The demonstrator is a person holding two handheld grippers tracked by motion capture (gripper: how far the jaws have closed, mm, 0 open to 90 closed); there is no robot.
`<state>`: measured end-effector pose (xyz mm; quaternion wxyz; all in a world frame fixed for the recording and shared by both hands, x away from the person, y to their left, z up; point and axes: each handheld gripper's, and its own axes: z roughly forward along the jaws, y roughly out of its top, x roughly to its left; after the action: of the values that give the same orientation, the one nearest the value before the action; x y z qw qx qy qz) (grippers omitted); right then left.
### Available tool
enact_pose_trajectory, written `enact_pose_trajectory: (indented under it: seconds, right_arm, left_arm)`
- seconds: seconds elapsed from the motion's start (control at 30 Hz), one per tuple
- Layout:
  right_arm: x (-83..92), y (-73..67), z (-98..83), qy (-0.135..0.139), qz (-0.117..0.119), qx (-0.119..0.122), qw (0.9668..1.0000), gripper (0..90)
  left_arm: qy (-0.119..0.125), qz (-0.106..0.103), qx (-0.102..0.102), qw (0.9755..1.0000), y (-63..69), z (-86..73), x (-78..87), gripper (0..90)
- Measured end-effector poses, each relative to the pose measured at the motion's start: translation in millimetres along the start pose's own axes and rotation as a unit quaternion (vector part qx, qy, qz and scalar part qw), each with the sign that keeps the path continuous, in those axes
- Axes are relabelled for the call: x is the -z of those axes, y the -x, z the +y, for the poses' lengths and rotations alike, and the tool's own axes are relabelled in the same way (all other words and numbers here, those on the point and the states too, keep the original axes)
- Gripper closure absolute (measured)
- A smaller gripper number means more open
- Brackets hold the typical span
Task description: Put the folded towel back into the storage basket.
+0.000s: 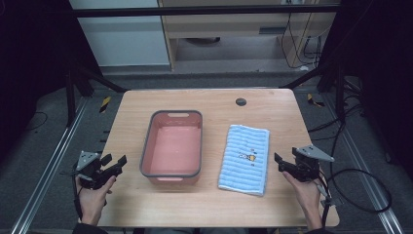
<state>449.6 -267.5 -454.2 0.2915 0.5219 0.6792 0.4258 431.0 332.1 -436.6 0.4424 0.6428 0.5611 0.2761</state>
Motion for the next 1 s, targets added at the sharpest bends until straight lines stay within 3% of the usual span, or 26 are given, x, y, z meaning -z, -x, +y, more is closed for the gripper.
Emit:
enact_pose_trajectory:
  seconds: [0.47, 0.57, 1.0]
  right_arm:
    - [16.9, 7.1, 15.3, 0.032, 0.006, -0.016, 0.9994, 30.4]
    - [17.3, 6.8, 19.5, 0.036, 0.020, -0.026, 0.9988, 30.2]
    - [21.6, 8.7, 47.3, 0.050, 0.033, -0.022, 0.9980, 31.2]
  left_arm:
    - [0.019, -0.042, -0.024, 0.9986, 28.3, 25.3, 12.8, 35.5]
    - [0.022, -0.047, -0.028, 0.9983, 31.5, 29.5, 12.7, 35.2]
    - [0.029, -0.066, -0.054, 0.9959, 59.9, 45.5, 3.0, 34.8]
